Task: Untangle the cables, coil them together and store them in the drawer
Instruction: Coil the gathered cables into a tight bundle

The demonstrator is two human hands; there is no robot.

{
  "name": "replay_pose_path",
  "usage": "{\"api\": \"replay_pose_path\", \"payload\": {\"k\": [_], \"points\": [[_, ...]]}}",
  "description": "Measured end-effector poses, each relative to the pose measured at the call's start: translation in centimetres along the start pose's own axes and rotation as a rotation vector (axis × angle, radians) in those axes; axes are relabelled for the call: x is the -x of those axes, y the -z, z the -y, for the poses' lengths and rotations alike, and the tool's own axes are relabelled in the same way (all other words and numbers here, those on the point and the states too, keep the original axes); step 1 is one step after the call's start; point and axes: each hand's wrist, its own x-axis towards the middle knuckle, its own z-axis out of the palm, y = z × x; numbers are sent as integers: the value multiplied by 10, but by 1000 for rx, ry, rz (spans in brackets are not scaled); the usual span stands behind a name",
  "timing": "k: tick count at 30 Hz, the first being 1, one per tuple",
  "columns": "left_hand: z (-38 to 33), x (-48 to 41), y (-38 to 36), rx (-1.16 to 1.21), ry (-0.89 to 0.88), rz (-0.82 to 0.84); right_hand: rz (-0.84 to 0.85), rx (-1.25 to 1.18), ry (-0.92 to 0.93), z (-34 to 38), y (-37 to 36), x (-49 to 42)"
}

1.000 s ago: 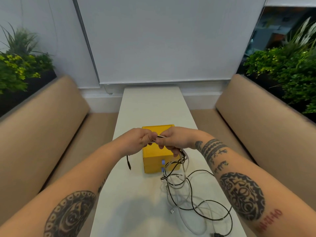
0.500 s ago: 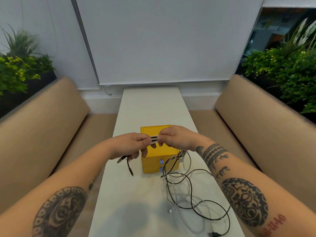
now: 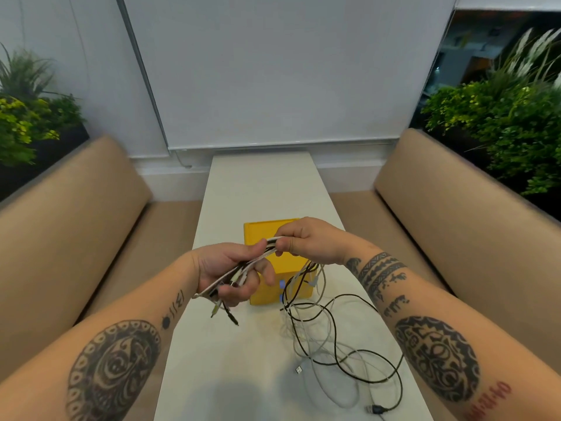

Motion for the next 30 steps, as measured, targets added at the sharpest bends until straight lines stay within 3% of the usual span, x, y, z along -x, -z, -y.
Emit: {"api": "replay_pose_path", "payload": {"k": [2, 4, 9, 11, 13, 15, 18, 22, 24, 26, 30], "points": [[0, 0, -4, -25, 27, -136, -5, -11, -12, -2, -1, 1], [-3, -2, -8, -219, 37, -340, -2, -50, -69, -6, -4, 2], [-17, -9, -18, -1468, 116, -941, 58, -418, -319, -14, -17, -1], [-10, -13, -9, -1854, -63, -1150, 137, -698, -482, -10, -16, -2], [2, -16, -1, -2029, -239, -1224, 219, -908, -585, -7, -12, -1], [8, -20, 2, -1977, -360, -1292, 236, -1019, -605, -7, -10, -1], [8, -25, -5, -1776, -274, -1394, 126, -1071, -541, -9, -10, -3], [15, -27, -27, -1379, -242, -1377, -62, -862, -417, -8, -16, -6], [13, -29, -37, -1060, -278, -1276, -139, -711, -338, -8, -15, -4], [12, -28, -39, -743, -317, -1057, -180, -546, -280, -6, -10, -1], [16, -16, -28, -359, -248, -649, -100, -170, -158, 4, 8, 10]]}}
